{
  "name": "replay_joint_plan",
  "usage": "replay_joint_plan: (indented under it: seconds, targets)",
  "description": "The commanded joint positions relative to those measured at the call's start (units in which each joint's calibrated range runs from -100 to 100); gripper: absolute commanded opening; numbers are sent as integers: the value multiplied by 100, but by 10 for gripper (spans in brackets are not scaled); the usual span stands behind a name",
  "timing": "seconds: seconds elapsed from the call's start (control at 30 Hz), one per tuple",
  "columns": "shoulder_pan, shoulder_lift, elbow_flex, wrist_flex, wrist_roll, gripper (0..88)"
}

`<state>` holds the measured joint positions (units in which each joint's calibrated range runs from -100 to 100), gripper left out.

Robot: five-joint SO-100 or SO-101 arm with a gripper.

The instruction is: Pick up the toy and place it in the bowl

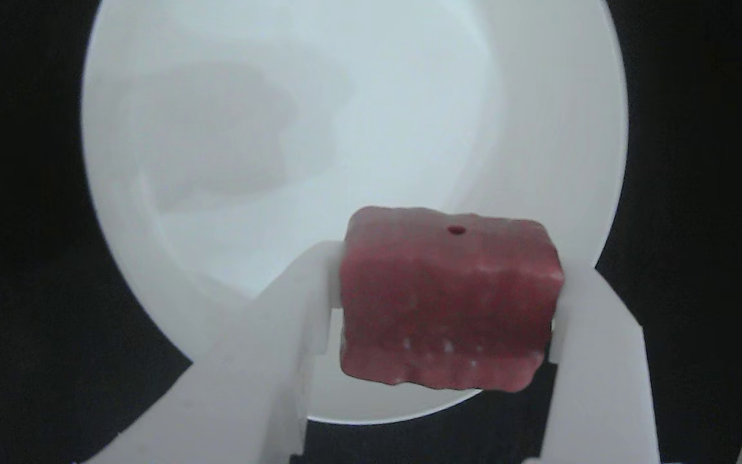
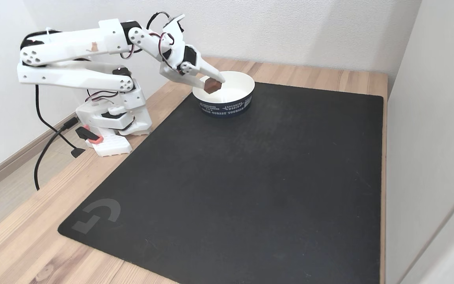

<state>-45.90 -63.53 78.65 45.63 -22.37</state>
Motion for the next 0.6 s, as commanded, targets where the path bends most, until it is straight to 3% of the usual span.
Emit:
replay_joint_plan:
  seconds: [0.0, 0.43, 0.57]
  targets:
    - [-23, -79, -1, -75, -23, 219]
    - [27, -104, -73, -109, -117, 232]
    - [521, -146, -298, -228, -91, 126]
